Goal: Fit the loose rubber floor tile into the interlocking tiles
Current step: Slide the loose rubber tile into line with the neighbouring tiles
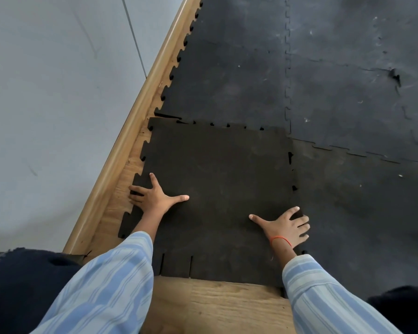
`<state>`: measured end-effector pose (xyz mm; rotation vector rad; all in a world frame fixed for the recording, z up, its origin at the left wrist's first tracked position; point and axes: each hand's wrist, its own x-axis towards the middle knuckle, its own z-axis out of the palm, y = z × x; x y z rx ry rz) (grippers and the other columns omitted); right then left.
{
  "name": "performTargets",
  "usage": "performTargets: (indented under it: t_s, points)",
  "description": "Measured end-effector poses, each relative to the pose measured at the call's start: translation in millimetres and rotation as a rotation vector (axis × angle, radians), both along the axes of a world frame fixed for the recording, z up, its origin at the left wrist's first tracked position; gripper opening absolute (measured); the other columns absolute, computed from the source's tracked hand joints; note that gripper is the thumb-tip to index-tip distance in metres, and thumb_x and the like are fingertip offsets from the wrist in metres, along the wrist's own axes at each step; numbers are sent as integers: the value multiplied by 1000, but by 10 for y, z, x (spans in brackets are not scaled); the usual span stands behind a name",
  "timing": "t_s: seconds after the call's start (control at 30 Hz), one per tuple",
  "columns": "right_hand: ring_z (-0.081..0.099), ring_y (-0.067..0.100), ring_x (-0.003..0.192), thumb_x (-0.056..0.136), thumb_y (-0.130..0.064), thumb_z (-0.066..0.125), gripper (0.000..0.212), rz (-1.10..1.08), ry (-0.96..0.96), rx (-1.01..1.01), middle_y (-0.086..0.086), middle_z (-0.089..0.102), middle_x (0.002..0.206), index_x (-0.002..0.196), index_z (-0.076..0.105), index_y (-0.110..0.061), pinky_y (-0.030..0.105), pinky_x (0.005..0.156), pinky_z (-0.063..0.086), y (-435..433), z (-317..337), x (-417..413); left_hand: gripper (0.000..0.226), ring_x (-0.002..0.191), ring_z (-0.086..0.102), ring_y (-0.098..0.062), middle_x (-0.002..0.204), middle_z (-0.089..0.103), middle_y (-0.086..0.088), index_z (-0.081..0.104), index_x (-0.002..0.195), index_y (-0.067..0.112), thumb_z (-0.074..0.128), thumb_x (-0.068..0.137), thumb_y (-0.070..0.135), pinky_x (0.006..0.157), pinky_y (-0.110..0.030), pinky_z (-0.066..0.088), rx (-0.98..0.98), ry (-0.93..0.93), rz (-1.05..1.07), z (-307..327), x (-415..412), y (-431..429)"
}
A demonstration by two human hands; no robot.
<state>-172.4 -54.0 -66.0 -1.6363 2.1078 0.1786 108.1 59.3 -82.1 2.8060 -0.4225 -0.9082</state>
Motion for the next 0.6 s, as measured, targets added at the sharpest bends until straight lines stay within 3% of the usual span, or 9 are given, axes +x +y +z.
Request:
performTargets:
  t_s: [0.13,0.23,0.43,0.6]
  points:
    - [3,42,144,52,-73,73,137,-50,-55,5,26,4,155,150,0,-10,56,115,12,20,27,27,138,141,-8,-55,152,-22,-33,-12,151,33,73,51,77,115,-59,7,-9,2,-9,10,-12,18]
    - [12,42,141,54,-71,74,135,-88,-69,-19,27,12,152,149,2,-9,54,115,16,-55,65,-21,135,142,-9,-51,153,-21,-31,-12,151,32,71,54,78,116,-58,6,-26,-7,-11,-13,-42,75]
    - [15,39,141,65,-57,77,123,-105,-175,-23,24,19,152,147,9,3,48,117,22,-129,55,-162,138,145,-4,-47,155,-7,-34,-9,153,18,69,56,78,116,-56,4,-37,-68,139,-60,-207,81]
    - [19,39,139,63,-57,78,122,-136,-179,-66,24,23,150,146,13,2,47,114,25,-102,46,-146,137,143,-2,-50,154,-6,-36,-5,153,21,74,54,75,116,-55,6,-77,-80,181,-98,-209,-9]
